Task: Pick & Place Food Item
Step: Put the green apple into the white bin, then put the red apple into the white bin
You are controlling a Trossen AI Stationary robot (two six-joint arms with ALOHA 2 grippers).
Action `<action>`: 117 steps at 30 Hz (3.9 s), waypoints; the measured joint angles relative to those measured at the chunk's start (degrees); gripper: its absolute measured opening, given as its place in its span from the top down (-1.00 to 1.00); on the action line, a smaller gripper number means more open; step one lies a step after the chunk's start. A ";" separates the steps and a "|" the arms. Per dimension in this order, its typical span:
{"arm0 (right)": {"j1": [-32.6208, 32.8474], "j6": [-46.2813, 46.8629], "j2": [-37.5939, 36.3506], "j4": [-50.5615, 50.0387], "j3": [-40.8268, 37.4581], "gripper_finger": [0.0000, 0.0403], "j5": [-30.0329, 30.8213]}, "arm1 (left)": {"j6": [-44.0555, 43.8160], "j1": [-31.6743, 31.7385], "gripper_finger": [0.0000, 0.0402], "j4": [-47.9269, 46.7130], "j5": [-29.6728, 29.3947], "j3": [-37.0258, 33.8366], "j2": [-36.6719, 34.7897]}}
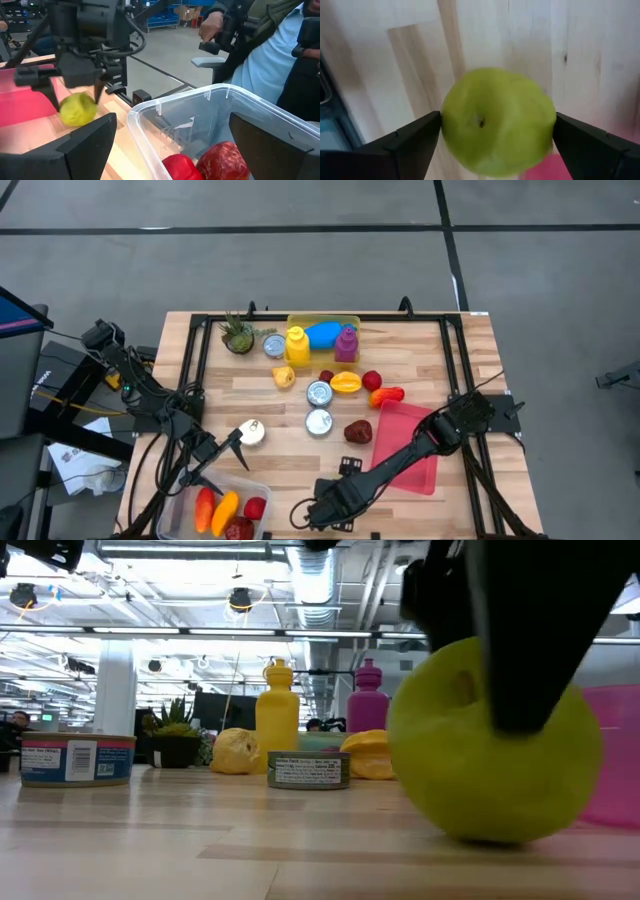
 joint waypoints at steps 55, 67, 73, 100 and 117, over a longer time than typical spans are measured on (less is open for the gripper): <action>-7.09 -41.99 -1.44 53.47 5.39 -0.24 8.12 | 3.50 0.00 -0.88 5.57 -11.32 -0.02 -1.59; -9.54 -41.97 -1.38 51.74 5.44 -0.89 3.96 | 3.58 0.00 -0.83 3.33 -11.78 -0.02 -4.35; -9.57 -40.83 -2.04 50.66 5.40 -0.75 4.13 | 3.61 -0.04 -0.73 3.41 -10.93 -0.02 -4.31; -12.37 -17.96 -7.67 -11.97 -2.19 -0.97 2.70 | 2.44 -0.04 -0.81 0.04 -13.10 -0.02 -4.32; -18.70 -22.44 -7.50 -1.45 -20.56 -0.93 1.05 | 1.88 -0.04 -0.81 -0.50 -13.26 -0.02 -4.33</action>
